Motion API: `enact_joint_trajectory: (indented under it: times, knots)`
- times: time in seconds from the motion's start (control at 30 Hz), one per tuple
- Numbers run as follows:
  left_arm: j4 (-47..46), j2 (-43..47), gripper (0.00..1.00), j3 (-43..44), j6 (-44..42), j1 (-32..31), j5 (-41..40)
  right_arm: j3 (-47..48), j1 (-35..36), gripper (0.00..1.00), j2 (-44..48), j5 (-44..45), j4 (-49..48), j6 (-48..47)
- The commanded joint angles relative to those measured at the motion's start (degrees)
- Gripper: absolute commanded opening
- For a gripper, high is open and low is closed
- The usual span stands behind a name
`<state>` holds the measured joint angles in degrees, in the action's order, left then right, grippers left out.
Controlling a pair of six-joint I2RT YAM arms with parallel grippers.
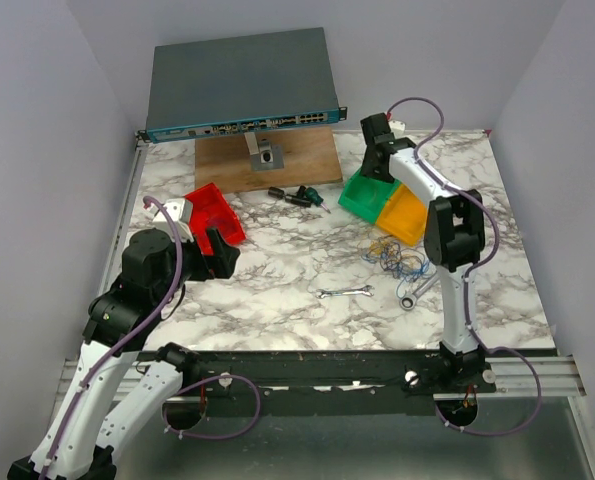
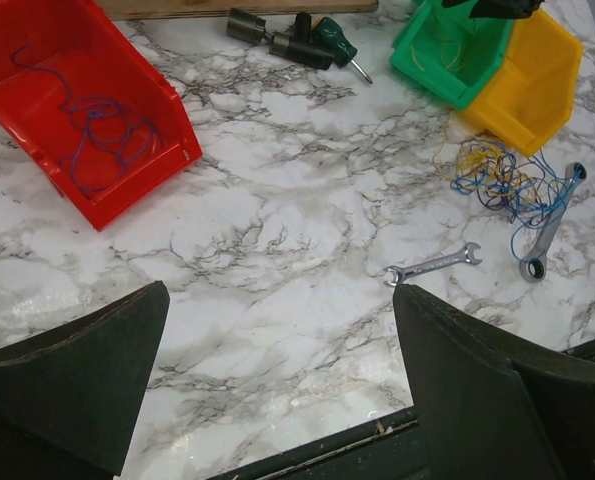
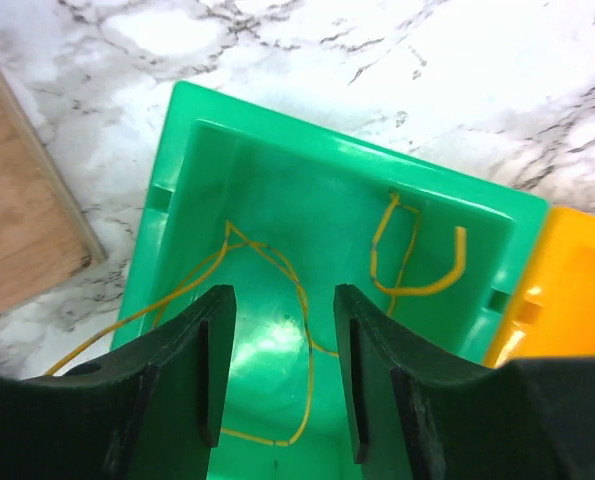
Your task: Untangle the cables
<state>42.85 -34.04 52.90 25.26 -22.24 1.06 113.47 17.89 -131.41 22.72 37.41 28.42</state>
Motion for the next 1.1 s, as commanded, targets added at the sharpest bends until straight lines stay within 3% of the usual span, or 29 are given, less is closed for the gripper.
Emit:
enact_joint_trajectory:
  times: [0.0,0.23,0.33,0.43,0.63,0.8,0.87,0.97,1.07]
  knots:
    - [1.0,-0.7,0.99,2.2,-2.2,0.2,-0.6,1.0,-0.4,0.53,6.7,0.9,2.8,-1.2]
    - [0.9,-1.6,0.99,3.0,-2.9,0.2,-0.2,-2.2,-0.5,0.64,13.0,0.6,0.7,-3.1]
    - [0.9,-1.8,0.99,3.4,-3.4,0.2,0.0,-3.1,-0.4,0.74,14.3,-3.3,-2.2,-5.2]
    - [0.7,-1.9,0.98,3.5,-3.5,0.2,0.1,-3.5,-0.4,0.74,14.0,-8.6,-5.0,-6.6]
    - [0.4,-2.3,0.98,3.0,-3.3,0.2,1.3,1.7,-0.4,0.58,7.9,-9.1,-3.5,-6.4]
    - [0.0,-2.3,0.99,2.5,-3.2,0.2,2.3,2.0,-0.4,0.35,5.2,-6.3,-4.6,-6.0]
    - [0.0,-2.3,0.99,2.5,-3.3,0.2,2.4,0.5,-0.6,0.33,5.3,-5.2,-5.7,-5.9]
    - [0.0,-2.4,0.99,2.6,-3.5,0.2,2.1,-2.4,-0.9,0.02,6.1,-4.8,-7.1,-6.2]
    - [0.0,-2.6,0.99,2.6,-3.5,0.3,2.2,-5.2,-0.8,0.01,6.7,-3.3,-7.3,-6.2]
